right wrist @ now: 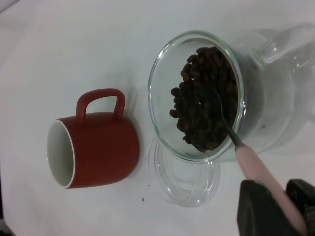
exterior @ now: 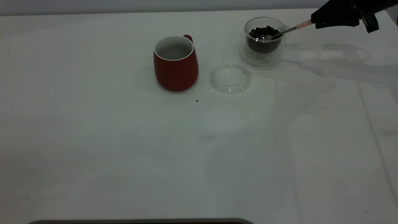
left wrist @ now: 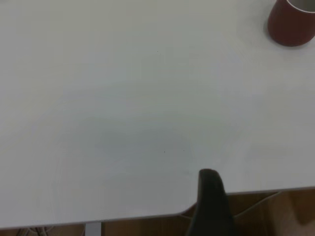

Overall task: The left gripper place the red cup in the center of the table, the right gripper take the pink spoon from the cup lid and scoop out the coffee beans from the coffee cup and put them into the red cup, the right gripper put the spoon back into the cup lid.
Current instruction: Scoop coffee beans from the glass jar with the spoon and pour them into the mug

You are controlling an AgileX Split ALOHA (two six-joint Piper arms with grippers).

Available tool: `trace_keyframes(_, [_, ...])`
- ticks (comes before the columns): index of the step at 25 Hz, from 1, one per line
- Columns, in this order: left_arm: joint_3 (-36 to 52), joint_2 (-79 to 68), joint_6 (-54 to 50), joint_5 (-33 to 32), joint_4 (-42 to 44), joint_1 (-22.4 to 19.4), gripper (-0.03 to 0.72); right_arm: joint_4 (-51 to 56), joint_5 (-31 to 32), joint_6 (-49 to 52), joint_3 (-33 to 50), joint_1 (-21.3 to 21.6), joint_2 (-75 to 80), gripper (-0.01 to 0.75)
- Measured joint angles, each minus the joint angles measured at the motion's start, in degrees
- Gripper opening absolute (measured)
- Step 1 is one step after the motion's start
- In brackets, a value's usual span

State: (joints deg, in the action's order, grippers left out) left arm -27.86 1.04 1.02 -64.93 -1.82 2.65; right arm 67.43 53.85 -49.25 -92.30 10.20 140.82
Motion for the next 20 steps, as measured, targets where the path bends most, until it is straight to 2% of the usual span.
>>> trace_keyframes(11, [0.0,0.0,0.0,0.0,0.0,0.0,0.588,-0.2,0.9,7.8,0.0,0.0,0.3,0.11])
trace_keyframes(20, [0.0,0.0,0.0,0.0,0.0,0.0,0.588,4.5,3.9,8.2,0.0,1.6,3.0,0.11])
